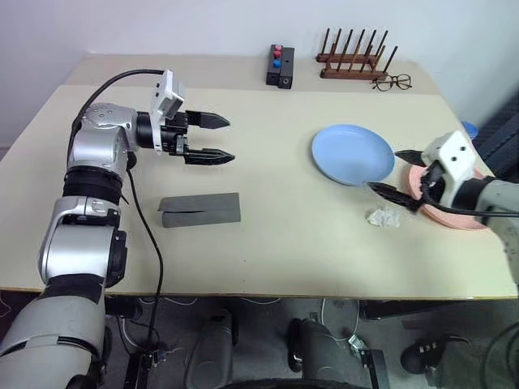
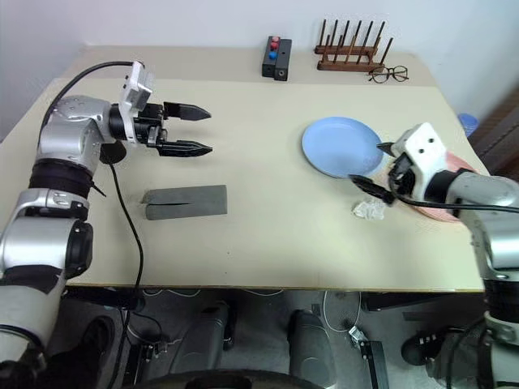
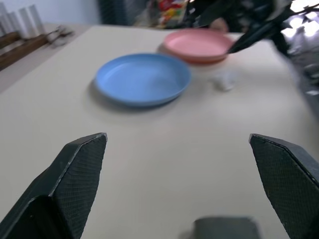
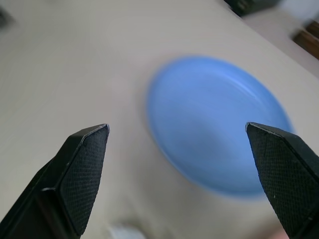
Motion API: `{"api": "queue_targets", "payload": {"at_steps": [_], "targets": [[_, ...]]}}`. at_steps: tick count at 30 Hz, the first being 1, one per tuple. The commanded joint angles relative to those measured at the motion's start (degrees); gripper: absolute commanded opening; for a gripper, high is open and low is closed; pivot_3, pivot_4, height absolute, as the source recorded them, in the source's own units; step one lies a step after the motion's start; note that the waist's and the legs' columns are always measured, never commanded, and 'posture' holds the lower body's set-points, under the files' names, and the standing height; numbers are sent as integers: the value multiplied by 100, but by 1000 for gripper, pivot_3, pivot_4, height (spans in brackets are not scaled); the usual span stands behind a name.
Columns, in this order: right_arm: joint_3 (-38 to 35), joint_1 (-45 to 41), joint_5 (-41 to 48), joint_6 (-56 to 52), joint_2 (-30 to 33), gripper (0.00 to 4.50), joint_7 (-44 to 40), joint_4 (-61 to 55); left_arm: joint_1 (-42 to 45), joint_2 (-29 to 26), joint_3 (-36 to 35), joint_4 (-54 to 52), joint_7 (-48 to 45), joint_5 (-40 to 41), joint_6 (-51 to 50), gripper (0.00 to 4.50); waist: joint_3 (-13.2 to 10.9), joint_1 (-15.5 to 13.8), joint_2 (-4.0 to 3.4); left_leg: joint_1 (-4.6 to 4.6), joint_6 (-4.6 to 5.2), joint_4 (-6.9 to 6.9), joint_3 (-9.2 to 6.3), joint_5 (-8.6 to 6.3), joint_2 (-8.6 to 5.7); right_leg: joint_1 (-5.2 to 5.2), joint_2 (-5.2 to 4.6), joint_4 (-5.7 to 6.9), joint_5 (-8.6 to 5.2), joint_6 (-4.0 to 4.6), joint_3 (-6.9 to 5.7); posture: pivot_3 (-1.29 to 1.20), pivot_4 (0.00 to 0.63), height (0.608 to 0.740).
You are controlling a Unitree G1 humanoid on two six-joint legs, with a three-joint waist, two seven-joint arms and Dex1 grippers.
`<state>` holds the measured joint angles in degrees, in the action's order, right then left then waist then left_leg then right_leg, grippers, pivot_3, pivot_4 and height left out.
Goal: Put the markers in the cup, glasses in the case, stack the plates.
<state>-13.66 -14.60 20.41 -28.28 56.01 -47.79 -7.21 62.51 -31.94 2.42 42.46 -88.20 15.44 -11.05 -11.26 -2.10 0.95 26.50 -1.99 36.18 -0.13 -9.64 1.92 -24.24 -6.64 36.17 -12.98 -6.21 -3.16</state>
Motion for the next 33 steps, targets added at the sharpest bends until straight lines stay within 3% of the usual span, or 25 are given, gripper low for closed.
{"api": "queue_targets", "payload": {"at_steps": [1, 5, 13, 21, 24, 31, 33], "targets": [[-417, 239, -312, 151, 324, 4500, 37, 303, -213, 50, -200, -811, 129, 352, -428, 4477, 0, 2, -1, 0, 0, 1, 0, 0, 0, 1, 0, 1, 0, 0, 0, 0, 150, 740], [-667, 542, -382, 205, 439, 4500, -31, 486, -664, 118, -218, -1657, 383, 526, -743, 4477, 1, 29, -2, -4, 0, 0, 2, 0, 0, 2, 0, 1, 0, 1, 5, 0, 150, 740], [-343, 480, -906, 537, 419, 4500, 62, 1412, -1119, 203, -308, -2742, 739, 993, -1193, 4477, 1, 56, -2, -7, 0, 4, 1, 0, 0, 8, 0, 1, -8, 15, 5, 0, 150, 740], [282, -194, -1232, 362, 81, 4500, 296, 2433, -1598, -27, -320, -3361, 985, 1201, -1446, 4477, 2, 170, -4, -15, 0, 0, 0, 0, 0, 12, 1, 1, -9, 16, 6, 0, 150, 740], [301, -254, -1045, 137, 18, 3600, 19, 2457, -1703, -45, -327, -3516, 1085, 1272, -1531, 4500, 1, 170, -6, -14, 0, 0, 0, 1, 0, 12, 2, 2, -3, 6, 7, 0, 150, 740], [548, -282, -1354, 326, 32, 49, 50, 2665, -1823, 107, -290, -3550, 1290, 1304, -1401, 4500, 2, 144, -6, -13, 0, 4, -1, 0, -1, 17, 1, -2, -9, 16, 6, 0, 150, 740], [521, -302, -1356, 330, 63, 13, 35, 2632, -1874, 163, -264, -3579, 1343, 1278, -1333, 4500, 4, 140, -3, -16, 0, 3, -2, 0, -1, 19, 2, -3, -9, 16, 5, 0, 150, 740]]}}
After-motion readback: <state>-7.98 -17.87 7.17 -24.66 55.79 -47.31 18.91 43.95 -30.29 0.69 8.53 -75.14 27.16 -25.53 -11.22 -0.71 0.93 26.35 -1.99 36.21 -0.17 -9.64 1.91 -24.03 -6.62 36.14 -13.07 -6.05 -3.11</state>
